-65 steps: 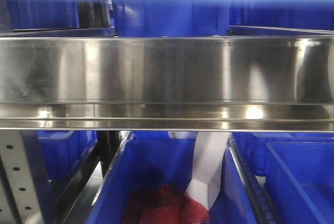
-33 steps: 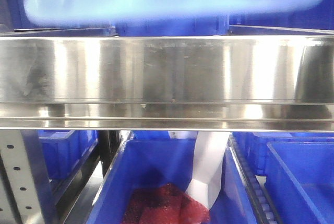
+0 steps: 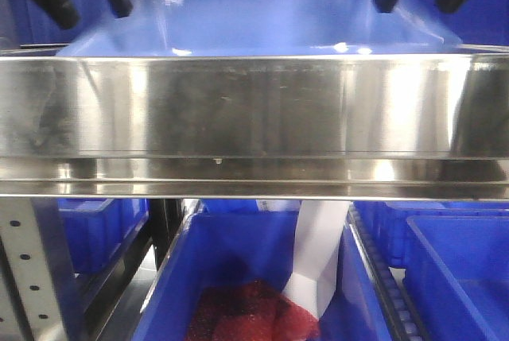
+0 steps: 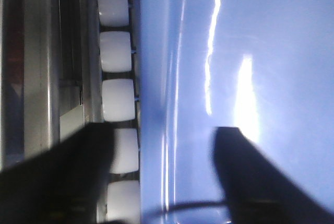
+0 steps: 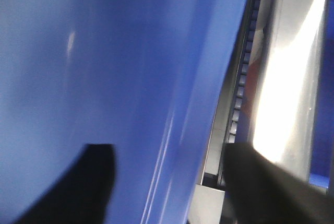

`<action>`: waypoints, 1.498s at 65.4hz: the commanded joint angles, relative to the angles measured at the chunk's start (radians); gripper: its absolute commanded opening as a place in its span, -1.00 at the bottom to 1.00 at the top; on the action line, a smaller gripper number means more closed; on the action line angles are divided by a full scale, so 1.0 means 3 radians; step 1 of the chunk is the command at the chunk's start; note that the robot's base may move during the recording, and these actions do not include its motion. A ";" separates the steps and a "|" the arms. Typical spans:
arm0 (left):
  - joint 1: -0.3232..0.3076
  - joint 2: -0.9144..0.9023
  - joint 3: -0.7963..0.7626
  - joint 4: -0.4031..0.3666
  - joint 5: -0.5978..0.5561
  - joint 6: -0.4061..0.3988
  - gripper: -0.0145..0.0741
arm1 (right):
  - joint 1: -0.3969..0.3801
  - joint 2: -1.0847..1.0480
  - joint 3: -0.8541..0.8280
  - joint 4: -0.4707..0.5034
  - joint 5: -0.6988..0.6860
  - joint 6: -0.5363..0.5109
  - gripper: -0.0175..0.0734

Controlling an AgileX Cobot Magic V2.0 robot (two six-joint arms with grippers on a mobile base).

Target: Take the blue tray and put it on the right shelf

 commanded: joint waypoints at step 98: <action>-0.0654 -0.4129 0.3696 0.0357 -0.2826 0.0060 -0.78 | -0.0001 -0.4926 0.3744 -0.0289 -0.2370 -0.0378 -0.49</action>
